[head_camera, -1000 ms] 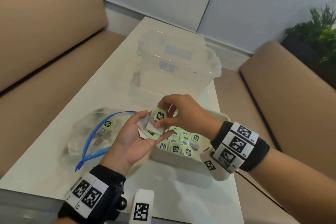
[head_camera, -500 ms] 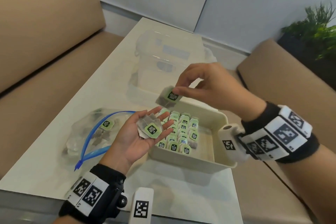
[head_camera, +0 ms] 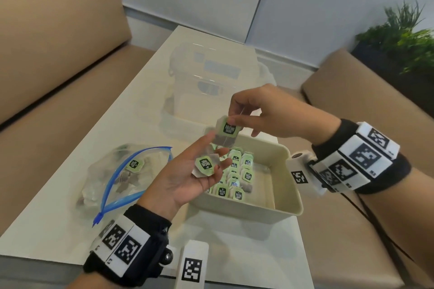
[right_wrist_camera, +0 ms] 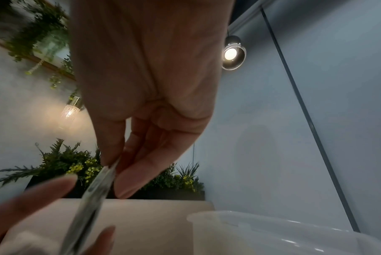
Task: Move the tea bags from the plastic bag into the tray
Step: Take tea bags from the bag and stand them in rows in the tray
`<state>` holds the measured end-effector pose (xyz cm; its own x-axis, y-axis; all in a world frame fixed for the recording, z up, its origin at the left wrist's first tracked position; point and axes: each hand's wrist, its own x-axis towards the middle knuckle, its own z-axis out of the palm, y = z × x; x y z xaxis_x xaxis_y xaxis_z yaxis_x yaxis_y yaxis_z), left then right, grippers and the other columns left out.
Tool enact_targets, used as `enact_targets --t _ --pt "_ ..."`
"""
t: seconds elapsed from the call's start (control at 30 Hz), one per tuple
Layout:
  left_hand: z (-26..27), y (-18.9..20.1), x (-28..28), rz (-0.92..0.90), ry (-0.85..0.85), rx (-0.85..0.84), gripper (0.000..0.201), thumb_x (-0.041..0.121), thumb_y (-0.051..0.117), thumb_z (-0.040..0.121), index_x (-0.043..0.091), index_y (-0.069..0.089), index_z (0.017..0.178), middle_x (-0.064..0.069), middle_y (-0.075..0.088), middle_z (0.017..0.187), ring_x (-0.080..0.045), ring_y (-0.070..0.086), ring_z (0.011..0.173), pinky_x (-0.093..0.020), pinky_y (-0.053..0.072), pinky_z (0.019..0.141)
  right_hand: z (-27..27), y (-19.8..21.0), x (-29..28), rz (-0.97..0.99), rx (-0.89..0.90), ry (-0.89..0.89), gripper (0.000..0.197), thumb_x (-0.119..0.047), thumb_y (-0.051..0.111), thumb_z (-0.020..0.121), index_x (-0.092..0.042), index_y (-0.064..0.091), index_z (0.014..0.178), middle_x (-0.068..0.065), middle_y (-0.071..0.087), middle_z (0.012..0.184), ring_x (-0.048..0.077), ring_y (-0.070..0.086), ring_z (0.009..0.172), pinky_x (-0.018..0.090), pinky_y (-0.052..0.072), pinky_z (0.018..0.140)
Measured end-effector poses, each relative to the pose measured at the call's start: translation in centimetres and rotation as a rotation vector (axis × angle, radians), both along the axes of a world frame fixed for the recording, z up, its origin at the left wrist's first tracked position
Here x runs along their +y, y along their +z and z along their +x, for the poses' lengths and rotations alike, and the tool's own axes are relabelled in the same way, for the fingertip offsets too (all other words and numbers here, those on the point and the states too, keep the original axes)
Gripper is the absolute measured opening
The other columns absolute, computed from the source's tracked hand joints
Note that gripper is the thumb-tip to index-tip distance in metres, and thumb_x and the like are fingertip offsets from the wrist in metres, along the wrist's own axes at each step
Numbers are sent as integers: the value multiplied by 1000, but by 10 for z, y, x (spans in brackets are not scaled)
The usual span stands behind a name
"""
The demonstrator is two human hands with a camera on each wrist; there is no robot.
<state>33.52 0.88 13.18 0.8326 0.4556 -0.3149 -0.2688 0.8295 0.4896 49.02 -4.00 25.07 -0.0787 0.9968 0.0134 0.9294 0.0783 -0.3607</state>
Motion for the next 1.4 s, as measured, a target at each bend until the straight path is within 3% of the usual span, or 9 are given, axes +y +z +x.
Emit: enact_targets --t 0.17,0.37,0.57,0.7,0.87,0.97,1.13,1.27,1.4 --pt "8 10 0 346 38 130 27 27 72 69 21 67 95 -1 63 82 -11 57 62 -17 39 45 -1 -8 5 -25 7 16 19 -24 59 91 -6 63 88 7 69 80 18 69 70 30 56 51" --pt "12 10 2 550 116 230 13 15 70 82 21 67 92 5 65 67 -10 55 65 -20 41 50 1 -11 8 -27 13 5 17 -23 58 91 -8 62 88 6 68 83 18 68 72 30 56 51" --pt "14 8 0 527 136 229 16 17 72 79 19 67 94 4 67 72 -9 58 66 -21 43 53 2 -8 5 13 -30 42 15 -23 60 90 -9 64 86 1 67 83 13 66 75 21 52 48" --pt "14 5 -2 473 85 216 21 21 70 78 16 67 98 4 67 73 -11 57 72 -19 46 55 3 -6 3 -14 -50 32 14 -22 60 90 -9 63 85 2 67 81 16 67 75 24 53 48" --pt "0 -8 5 191 95 164 38 28 75 63 16 68 98 -8 65 97 -21 64 77 -21 52 56 18 -7 -3 -84 -59 -43 6 -22 65 87 -19 66 81 -4 65 72 9 62 67 21 53 56" --pt "-11 -19 13 30 130 155 40 29 71 66 11 67 101 -16 61 107 -33 64 91 -26 57 59 36 -25 -8 -211 -203 -99 3 -26 68 84 -26 69 81 -13 62 71 1 55 65 13 42 61" --pt "-22 -26 24 -22 126 117 38 30 63 70 8 68 101 -19 61 108 -39 62 97 -31 59 63 64 -92 -8 -586 -347 -149 13 -29 69 83 -20 72 92 -7 67 83 10 60 77 27 50 78" --pt "-23 -29 27 -18 119 105 37 27 61 72 7 67 102 -19 64 101 -37 63 93 -33 59 65 74 -129 5 -821 -374 -111 19 -23 68 83 -16 72 100 -3 68 88 11 57 79 21 43 71" --pt "-22 -35 29 -42 121 98 35 27 60 73 6 68 100 -19 66 97 -38 63 92 -38 58 70 78 -149 23 -884 -502 -95 21 -13 68 81 -13 72 101 5 69 106 18 58 87 27 44 73"
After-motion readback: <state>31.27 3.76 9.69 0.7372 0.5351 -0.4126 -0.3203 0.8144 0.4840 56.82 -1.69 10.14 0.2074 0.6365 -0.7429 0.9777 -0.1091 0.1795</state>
